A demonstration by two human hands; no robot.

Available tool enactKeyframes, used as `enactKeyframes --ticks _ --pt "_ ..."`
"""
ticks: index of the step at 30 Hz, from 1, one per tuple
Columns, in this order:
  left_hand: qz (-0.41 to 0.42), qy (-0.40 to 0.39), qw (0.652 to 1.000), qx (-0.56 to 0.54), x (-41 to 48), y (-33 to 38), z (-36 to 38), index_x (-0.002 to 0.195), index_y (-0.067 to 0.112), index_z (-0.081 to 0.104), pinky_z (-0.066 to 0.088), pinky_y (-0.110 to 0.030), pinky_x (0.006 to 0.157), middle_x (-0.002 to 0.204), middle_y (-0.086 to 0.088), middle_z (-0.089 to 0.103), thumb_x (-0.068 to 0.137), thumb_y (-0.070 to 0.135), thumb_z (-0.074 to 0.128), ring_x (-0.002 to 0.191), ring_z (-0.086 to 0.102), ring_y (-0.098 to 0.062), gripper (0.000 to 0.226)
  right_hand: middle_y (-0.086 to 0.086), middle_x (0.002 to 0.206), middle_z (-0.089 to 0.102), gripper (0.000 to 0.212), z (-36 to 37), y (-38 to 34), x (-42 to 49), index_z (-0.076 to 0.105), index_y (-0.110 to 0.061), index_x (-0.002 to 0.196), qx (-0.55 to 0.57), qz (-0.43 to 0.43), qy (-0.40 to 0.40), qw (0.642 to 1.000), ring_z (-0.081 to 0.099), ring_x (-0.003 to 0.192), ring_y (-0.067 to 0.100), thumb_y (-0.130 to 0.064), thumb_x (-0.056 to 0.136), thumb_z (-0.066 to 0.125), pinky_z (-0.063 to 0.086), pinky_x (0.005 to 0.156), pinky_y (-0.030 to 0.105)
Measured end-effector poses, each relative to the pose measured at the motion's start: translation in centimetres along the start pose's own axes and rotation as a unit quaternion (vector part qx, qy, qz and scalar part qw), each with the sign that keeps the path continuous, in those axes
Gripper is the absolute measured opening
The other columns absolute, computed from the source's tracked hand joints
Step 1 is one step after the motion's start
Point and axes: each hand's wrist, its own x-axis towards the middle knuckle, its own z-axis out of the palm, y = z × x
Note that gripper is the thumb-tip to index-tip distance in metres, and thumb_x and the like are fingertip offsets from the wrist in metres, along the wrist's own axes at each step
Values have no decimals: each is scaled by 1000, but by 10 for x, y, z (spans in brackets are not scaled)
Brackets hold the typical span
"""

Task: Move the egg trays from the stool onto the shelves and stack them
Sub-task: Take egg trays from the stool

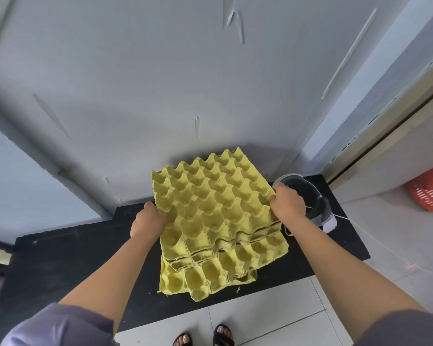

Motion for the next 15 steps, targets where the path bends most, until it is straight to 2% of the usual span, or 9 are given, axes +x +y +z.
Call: enactKeyframes --ticks 7,11,15 --pt "14 -12 996 -83 -3 -6 1 99 5 41 43 -37 69 96 -16 54 88 8 46 85 53 -32 12 12 95 63 12 -12 -1 -10 51 -7 107 100 -12 24 995 61 90 34 -13 97 46 51 76 43" --pt "21 -14 990 -135 -13 -4 -11 104 4 42 47 -41 73 97 -18 55 89 4 43 84 53 -32 15 12 91 63 11 -26 -7 -25 52 -8 106 135 -6 52 989 61 84 31 -11 98 44 52 76 48" --pt "34 -10 988 -154 -22 -8 -26 119 3 43 50 -42 78 102 -16 57 89 3 41 91 55 -33 29 11 94 63 11 -43 -16 -39 50 -10 106 128 -2 71 989 60 87 30 -14 99 43 52 77 48"
